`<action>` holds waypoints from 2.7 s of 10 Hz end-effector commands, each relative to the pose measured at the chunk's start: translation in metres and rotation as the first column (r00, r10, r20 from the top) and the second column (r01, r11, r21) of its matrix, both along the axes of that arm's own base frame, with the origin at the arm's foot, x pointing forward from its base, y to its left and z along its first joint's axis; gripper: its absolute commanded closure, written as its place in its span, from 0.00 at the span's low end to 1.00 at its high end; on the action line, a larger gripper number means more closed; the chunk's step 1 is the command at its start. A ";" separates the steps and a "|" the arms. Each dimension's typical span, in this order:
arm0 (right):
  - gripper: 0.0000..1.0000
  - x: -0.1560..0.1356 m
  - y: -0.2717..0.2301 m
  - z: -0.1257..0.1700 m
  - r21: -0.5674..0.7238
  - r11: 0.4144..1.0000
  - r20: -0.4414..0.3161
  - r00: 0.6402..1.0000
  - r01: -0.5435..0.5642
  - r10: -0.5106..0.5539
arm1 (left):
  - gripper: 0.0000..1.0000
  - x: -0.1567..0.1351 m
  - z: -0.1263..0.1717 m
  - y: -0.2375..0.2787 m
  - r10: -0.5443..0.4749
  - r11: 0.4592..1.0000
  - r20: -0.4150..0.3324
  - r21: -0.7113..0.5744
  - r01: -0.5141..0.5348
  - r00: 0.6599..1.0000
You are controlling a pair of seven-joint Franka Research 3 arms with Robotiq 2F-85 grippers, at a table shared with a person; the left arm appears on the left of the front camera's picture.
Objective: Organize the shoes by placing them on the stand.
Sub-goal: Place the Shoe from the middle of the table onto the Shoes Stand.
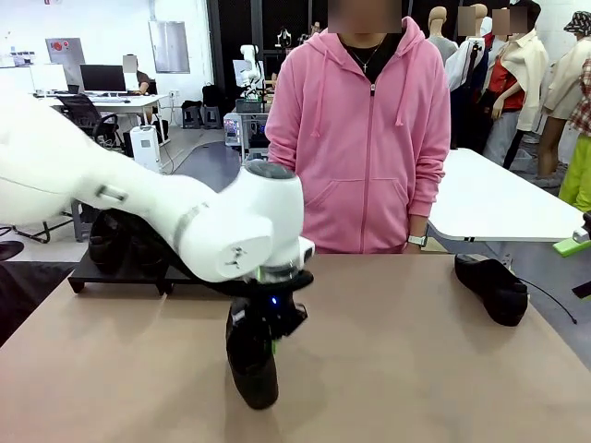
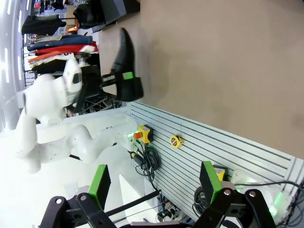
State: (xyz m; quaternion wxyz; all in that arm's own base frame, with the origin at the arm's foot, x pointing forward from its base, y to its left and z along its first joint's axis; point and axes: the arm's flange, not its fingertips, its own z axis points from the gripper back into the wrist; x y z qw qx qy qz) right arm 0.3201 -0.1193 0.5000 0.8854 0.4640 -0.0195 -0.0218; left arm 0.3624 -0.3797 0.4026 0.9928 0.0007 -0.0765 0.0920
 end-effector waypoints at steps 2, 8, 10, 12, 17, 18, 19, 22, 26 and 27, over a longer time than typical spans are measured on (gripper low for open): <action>0.00 -0.001 -0.001 0.003 -0.004 1.000 -0.009 1.000 0.000 0.000 | 1.00 -0.064 0.088 0.062 -0.247 0.967 0.185 -0.014 0.254 0.951; 0.00 -0.001 -0.001 0.003 -0.004 1.000 -0.009 1.000 0.000 0.000 | 1.00 -0.064 0.137 0.132 -0.278 0.960 0.359 0.140 0.242 0.891; 0.00 -0.001 -0.001 0.003 -0.004 1.000 -0.009 1.000 0.000 0.000 | 1.00 -0.064 0.137 0.132 -0.278 0.960 0.359 0.140 0.242 0.891; 0.00 -0.001 -0.001 0.003 -0.004 1.000 -0.009 1.000 0.000 0.000 | 1.00 -0.063 0.130 0.138 -0.297 0.954 0.351 0.150 0.260 0.888; 0.00 -0.001 -0.001 0.003 -0.004 1.000 -0.009 1.000 0.000 0.000 | 1.00 0.104 0.143 0.116 -0.138 0.985 0.322 0.143 0.096 0.937; 0.00 -0.001 -0.001 0.003 -0.004 1.000 -0.009 1.000 0.000 0.000 | 1.00 0.144 0.128 0.114 -0.179 0.978 0.322 0.163 0.132 0.930; 0.00 -0.001 -0.001 0.003 -0.004 1.000 -0.009 1.000 0.000 0.000 | 1.00 0.189 0.109 0.115 -0.156 0.973 0.322 0.212 0.090 0.934; 0.00 -0.001 -0.001 0.003 -0.004 1.000 -0.009 1.000 0.000 0.000 | 1.00 0.262 0.057 0.111 -0.160 0.967 0.358 0.245 0.073 0.920; 0.00 -0.001 -0.001 0.003 -0.004 1.000 -0.009 1.000 0.000 0.000 | 1.00 0.285 0.028 0.111 -0.155 0.961 0.292 0.264 0.076 0.944; 0.00 -0.001 -0.001 0.003 -0.004 1.000 -0.009 1.000 0.000 0.000 | 1.00 0.286 0.026 0.113 -0.157 0.960 0.273 0.267 0.082 0.949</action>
